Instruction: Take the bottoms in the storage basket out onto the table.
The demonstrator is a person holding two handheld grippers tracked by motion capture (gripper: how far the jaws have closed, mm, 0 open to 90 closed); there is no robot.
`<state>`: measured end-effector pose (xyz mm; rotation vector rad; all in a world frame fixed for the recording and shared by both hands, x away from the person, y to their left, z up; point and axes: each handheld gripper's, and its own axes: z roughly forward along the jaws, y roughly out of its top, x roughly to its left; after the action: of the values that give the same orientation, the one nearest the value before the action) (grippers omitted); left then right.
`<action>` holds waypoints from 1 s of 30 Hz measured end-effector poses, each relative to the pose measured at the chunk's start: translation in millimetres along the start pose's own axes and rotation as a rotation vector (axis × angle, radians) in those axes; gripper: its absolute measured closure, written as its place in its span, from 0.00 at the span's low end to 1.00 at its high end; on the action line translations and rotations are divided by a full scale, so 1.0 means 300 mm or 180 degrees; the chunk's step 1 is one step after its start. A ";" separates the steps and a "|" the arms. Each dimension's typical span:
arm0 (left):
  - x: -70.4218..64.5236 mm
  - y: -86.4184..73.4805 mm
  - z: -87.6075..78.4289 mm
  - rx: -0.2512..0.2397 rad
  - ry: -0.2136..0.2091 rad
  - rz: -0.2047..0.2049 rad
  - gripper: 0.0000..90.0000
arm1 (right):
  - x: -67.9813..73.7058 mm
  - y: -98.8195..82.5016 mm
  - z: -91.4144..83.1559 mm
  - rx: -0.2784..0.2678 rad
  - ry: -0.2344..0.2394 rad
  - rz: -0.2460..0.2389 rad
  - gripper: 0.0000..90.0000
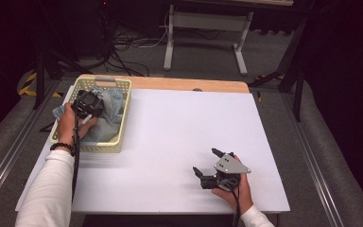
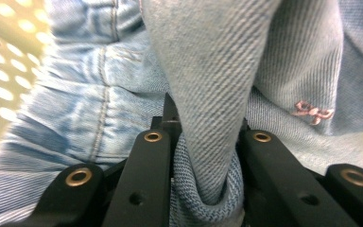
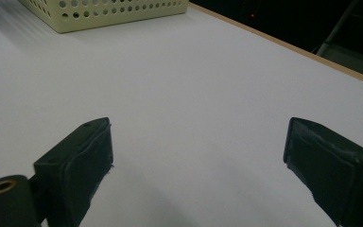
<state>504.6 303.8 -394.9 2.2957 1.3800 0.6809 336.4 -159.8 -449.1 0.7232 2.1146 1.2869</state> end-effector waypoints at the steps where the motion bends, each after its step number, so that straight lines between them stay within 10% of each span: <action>1: 0.000 0.000 -0.010 -0.0071 0.0006 -0.0031 0.88 | 0.000 0.000 0.000 0.0000 0.0000 0.0000 0.10; 13: -0.003 0.006 -0.121 -0.0737 0.0080 -0.0231 0.88 | -0.004 0.001 -0.005 -0.0025 -0.0022 0.0019 0.10; 30: -0.084 0.110 -0.258 -0.1347 -0.0017 -0.0112 0.88 | -0.019 -0.002 -0.006 -0.0046 -0.0090 0.0084 0.10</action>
<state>473.2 271.9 -319.4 1.9334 1.1401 0.8613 339.1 -165.1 -447.9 0.7612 2.0777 1.2970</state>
